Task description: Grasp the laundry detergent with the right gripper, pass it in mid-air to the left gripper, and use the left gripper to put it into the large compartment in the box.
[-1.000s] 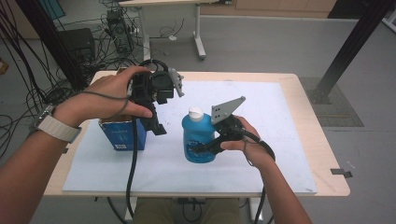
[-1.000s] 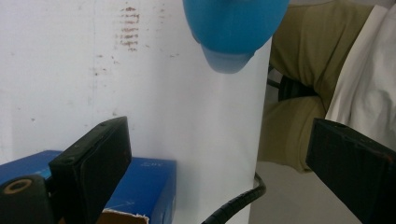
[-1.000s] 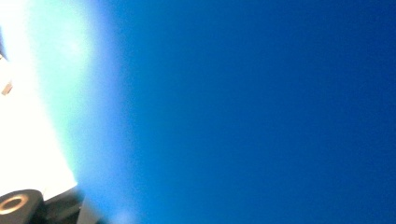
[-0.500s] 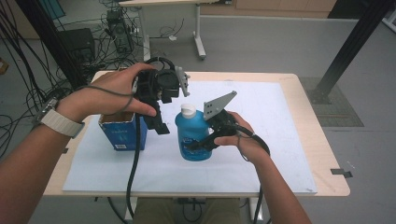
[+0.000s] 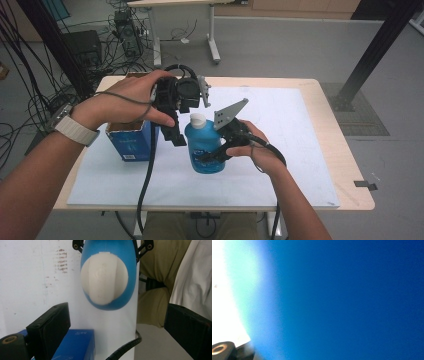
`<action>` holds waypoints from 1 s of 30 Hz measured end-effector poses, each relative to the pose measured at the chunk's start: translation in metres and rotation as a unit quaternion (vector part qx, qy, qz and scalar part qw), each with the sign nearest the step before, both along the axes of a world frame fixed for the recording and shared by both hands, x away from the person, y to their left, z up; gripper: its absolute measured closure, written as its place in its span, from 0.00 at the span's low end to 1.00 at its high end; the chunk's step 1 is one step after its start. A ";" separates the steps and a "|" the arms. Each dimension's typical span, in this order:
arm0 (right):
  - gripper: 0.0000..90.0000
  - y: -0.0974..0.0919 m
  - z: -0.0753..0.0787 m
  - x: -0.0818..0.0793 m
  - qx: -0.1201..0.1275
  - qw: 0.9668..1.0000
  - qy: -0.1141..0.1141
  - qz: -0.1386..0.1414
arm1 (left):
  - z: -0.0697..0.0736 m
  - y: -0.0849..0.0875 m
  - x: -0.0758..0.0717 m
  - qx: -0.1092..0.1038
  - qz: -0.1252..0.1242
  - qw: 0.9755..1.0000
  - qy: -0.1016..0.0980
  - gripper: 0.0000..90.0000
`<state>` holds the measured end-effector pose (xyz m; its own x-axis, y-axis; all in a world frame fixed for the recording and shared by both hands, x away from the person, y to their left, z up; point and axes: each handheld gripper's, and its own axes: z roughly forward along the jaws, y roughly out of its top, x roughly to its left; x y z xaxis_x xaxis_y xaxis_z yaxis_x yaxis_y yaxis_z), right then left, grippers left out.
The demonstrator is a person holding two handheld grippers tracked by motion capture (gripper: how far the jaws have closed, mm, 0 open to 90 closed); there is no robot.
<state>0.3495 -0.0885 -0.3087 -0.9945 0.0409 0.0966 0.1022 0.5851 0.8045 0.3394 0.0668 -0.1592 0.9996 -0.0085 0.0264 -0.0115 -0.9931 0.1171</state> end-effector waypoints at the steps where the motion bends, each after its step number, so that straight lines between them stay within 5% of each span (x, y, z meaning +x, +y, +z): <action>1: 0.48 0.000 0.000 0.000 0.000 1.000 0.000 0.000 | 0.000 -0.001 0.000 0.001 -0.001 1.000 -0.001 0.08; 30: 0.48 -0.008 0.000 -0.003 -0.001 1.000 0.000 -0.005 | -0.004 -0.034 0.004 -0.022 -0.017 1.000 -0.002 0.08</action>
<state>0.3463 -0.0968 -0.3089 -0.9940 0.0516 0.0960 0.1080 0.5858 0.8032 0.3432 0.0332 -0.1636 0.9987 -0.0406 0.0310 -0.0451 -0.9860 0.1604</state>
